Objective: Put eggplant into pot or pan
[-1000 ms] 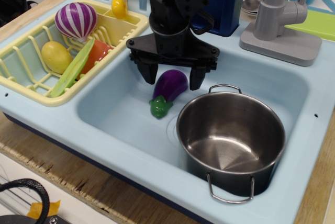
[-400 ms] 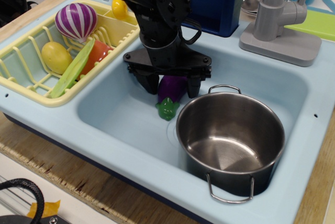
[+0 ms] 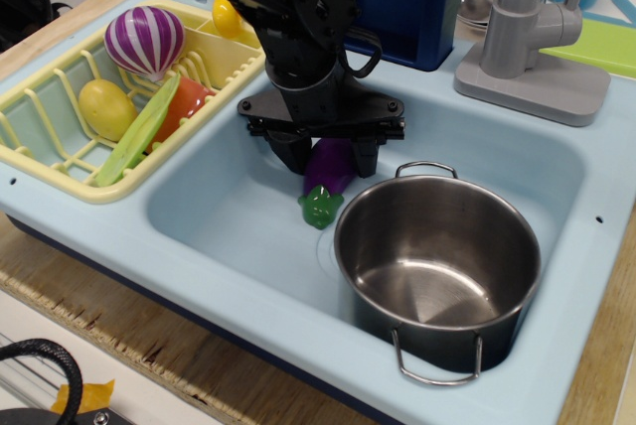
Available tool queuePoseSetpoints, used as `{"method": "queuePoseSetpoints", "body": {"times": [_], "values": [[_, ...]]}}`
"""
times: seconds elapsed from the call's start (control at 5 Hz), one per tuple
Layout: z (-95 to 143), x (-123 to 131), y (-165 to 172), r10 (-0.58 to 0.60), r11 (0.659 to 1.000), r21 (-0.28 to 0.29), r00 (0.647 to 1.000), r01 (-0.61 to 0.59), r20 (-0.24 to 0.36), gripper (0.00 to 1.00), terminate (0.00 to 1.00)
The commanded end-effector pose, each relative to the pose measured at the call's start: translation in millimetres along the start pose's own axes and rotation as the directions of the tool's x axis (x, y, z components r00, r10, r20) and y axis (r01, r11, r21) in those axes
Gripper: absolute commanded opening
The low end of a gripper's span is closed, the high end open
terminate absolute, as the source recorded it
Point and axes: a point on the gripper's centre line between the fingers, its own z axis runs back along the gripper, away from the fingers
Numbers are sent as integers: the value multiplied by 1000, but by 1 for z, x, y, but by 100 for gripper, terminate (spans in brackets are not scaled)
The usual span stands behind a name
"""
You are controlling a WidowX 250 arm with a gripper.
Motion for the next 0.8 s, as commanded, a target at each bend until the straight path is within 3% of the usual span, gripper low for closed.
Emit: {"method": "queuePoseSetpoints", "body": {"times": [0.0, 0.2, 0.6], "values": [[-2, -10, 10, 11, 999, 33, 998, -9, -59, 0, 0], [19, 0, 7, -26, 997, 71, 999, 29, -44, 0, 0], [75, 21, -6, -92, 986, 142, 995, 86, 41, 0, 0]]}}
